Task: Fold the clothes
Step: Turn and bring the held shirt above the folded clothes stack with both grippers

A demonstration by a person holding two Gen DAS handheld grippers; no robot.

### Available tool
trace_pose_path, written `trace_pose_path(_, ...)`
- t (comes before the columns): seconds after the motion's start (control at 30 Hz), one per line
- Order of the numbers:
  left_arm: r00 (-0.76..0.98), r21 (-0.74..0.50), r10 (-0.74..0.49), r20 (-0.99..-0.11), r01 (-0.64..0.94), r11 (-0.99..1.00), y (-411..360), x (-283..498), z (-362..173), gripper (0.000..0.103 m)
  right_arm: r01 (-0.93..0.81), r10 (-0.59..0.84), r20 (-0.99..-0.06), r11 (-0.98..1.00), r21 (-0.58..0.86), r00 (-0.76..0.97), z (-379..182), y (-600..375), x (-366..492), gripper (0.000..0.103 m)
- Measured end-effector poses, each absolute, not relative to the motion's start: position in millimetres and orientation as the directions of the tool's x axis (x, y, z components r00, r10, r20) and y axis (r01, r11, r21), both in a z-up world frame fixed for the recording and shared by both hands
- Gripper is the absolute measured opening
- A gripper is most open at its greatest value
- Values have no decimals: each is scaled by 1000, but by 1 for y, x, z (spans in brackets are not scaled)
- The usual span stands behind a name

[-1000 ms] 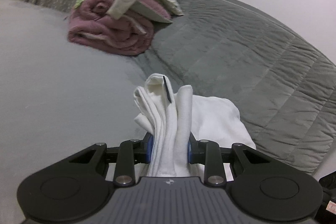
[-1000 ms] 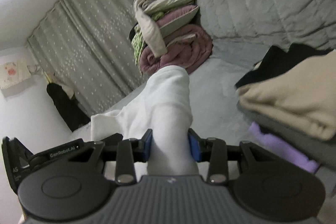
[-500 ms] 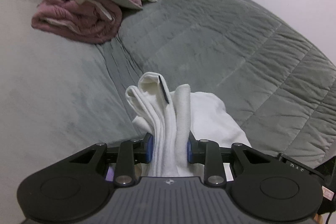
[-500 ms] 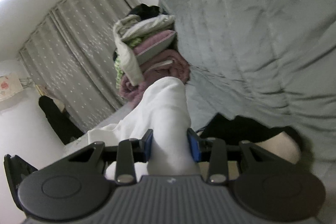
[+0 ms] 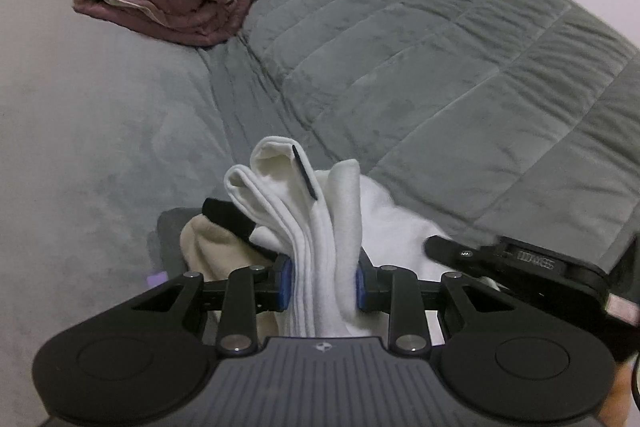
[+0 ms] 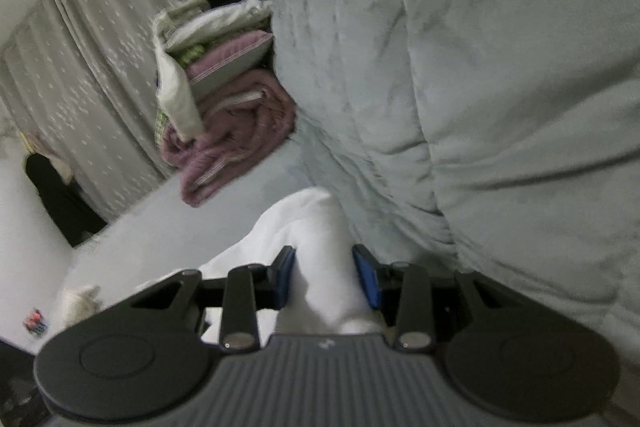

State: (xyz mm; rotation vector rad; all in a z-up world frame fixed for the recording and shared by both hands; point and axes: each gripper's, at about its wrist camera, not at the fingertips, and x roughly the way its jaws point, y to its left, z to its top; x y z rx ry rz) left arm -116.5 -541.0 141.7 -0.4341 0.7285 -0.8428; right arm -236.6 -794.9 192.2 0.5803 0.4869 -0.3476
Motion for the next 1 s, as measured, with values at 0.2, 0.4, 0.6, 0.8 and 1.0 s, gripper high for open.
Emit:
trace_pose_path(0.2, 458, -584, -792, -403, 538, 608, -541, -116, 135, 34, 535, -332, -548, 803, 263, 768, 180, -774, -221, 39)
trace_pose_path(0.4, 384, -653, -830, -406, 513, 557, -521, -97, 146, 37, 600, -477, -505, 793, 105, 719, 173, -748, -214, 43)
trace_pose_path(0.6, 364, -701, -848, -386, 482, 526, -499, -95, 148, 37, 622, -509, -442, 767, 156, 739, 179, -724, -241, 42)
trace_pose_path(0.8, 429, -646, -834, -348, 535, 545, -487, -102, 165, 37, 573, -467, -377, 782, 245, 800, 182, -677, -267, 42)
trace_pose_path(1.0, 485, -495, -825, -290, 662, 563, -492, -109, 185, 36, 554, -436, -418, 803, 220, 797, 163, -646, -259, 42)
